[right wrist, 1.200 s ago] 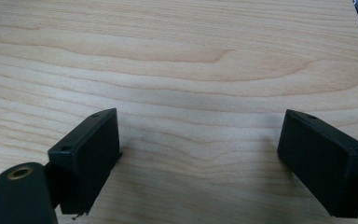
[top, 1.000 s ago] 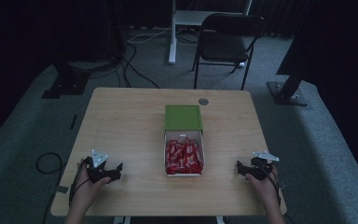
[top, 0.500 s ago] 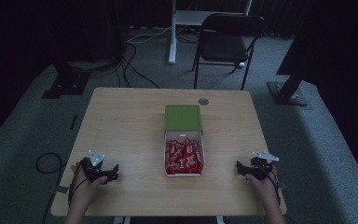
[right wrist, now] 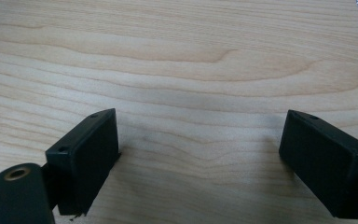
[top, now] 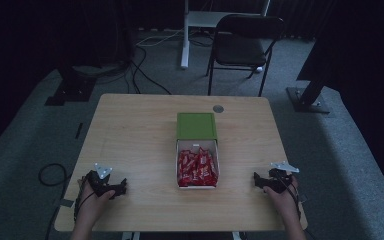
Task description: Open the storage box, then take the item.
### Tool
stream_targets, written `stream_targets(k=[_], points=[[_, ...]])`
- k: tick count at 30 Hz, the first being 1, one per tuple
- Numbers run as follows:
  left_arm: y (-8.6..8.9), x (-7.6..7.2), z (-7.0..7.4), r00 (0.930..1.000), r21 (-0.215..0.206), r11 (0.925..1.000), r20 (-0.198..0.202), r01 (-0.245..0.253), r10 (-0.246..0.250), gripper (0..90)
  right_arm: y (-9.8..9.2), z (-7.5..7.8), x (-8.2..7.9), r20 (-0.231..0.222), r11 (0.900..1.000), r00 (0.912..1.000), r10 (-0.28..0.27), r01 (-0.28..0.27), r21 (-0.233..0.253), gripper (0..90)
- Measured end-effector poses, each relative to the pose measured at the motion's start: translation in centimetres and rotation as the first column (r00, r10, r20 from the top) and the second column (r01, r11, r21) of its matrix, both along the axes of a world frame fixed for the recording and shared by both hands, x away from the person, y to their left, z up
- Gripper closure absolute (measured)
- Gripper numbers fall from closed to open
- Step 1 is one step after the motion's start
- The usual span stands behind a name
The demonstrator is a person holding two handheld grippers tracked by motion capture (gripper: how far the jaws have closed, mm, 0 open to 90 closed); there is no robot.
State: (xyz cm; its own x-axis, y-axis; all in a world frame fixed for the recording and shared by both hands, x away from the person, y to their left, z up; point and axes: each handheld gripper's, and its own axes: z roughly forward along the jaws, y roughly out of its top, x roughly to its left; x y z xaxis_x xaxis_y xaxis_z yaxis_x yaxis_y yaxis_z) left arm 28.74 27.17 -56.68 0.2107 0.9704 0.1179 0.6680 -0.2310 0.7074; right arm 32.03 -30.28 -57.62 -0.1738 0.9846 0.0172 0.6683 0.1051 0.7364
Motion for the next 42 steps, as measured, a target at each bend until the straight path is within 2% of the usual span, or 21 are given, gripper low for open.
stream_targets(k=[3,6,7,8,9,15,18,27,35,42], points=[[0.0,0.0,-0.1,1.0000,-0.013,0.9999,0.007,-0.004,0.004,1.1,0.0,0.0,0.0,0.000,1.000,1.0000,0.000,0.000,0.000,11.2],[0.2,0.1,-0.1,0.9999,-0.030,0.9995,-0.004,-0.009,0.009,1.2,0.0,0.0,0.0,0.000,1.000,1.0000,0.000,0.000,0.000,11.1],[0.3,0.2,-0.2,0.9995,-0.057,0.9980,-0.020,-0.026,0.025,1.2,0.0,0.0,0.0,0.000,1.000,1.0000,0.000,0.000,0.000,11.1],[0.3,0.2,-0.2,0.9995,-0.057,0.9980,-0.020,-0.026,0.025,1.2,0.0,0.0,0.0,0.000,1.000,1.0000,0.000,0.000,0.000,11.1],[0.5,0.2,-0.2,0.9982,-0.088,0.9949,-0.038,-0.049,0.045,1.2,0.0,0.0,0.0,0.000,1.000,1.0000,0.000,0.000,0.000,11.1],[0.5,0.2,-0.2,0.9980,-0.088,0.9946,-0.037,-0.054,0.051,1.1,0.0,0.0,0.0,0.000,1.000,1.0000,0.005,-0.005,0.000,11.2],[0.3,0.1,-0.2,0.9968,-0.090,0.9933,-0.037,-0.074,0.071,1.1,0.1,0.0,-0.1,0.002,1.000,1.0000,0.006,-0.006,-0.004,11.4],[0.3,0.2,-0.2,0.9967,-0.090,0.9931,-0.037,-0.075,0.072,1.0,0.6,0.2,-0.3,-0.002,1.000,0.9999,0.016,-0.016,-0.008,13.4],[0.3,0.3,-0.2,0.9964,-0.090,0.9928,-0.038,-0.078,0.075,1.0,1.5,1.7,-0.6,-0.014,1.000,0.9999,0.001,-0.001,0.022,13.3],[0.3,0.3,-0.2,0.9964,-0.091,0.9927,-0.037,-0.079,0.076,1.0,2.5,3.5,-0.5,0.018,1.000,0.9998,0.004,-0.004,0.026,13.4]])
